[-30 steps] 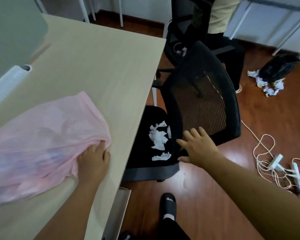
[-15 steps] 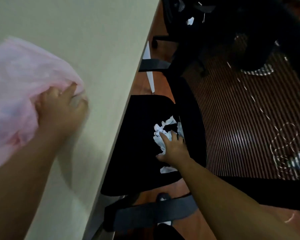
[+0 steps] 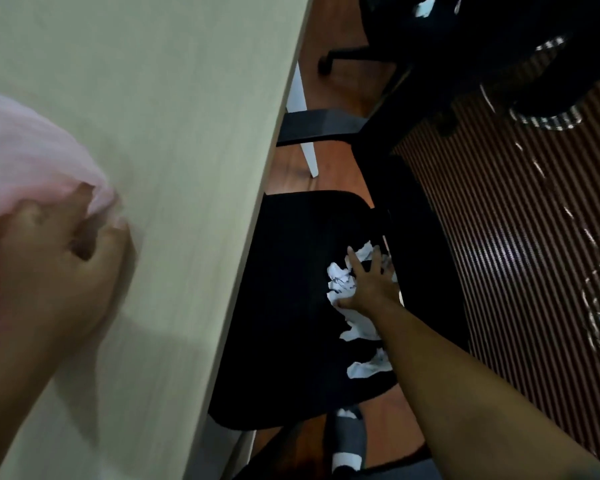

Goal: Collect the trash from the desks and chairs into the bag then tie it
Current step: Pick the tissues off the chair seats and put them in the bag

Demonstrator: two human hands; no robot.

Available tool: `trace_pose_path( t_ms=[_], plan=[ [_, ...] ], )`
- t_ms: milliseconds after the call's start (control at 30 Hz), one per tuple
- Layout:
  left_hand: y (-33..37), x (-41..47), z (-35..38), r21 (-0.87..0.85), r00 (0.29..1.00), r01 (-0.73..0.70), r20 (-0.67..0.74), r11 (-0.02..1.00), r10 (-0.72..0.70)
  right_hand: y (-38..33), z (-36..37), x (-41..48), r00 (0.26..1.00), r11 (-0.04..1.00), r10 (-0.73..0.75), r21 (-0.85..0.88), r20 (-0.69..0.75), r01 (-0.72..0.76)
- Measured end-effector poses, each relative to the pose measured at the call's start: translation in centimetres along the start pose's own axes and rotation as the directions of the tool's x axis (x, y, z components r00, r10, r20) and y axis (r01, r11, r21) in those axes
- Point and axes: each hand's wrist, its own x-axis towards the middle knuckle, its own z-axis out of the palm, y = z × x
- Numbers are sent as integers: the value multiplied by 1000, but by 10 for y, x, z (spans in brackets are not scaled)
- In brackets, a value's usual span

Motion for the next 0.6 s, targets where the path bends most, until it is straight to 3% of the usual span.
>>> trace_pose_path(
  t_ms=[167, 367, 467, 533, 600],
  plan=[
    [29, 0, -9, 88, 1000, -23, -5, 996, 24, 3, 7, 13, 987, 994, 70, 76, 145, -82],
    [19, 2, -7, 101, 1000, 5, -12, 995, -4, 5, 33, 22, 999, 1000, 30, 5, -32, -29],
    [12, 3, -1, 44, 999, -22, -48, 999, 24, 4, 48, 26, 980, 1000, 30, 6, -197, -30],
    [4, 4, 2, 35, 999, -37, -27, 999, 38, 12, 68, 41, 970, 989, 142, 68, -199, -131],
    [-7, 5, 7, -23, 999, -17, -31, 1000, 16, 11, 69, 33, 989, 997, 80, 8, -124, -80]
  ],
)
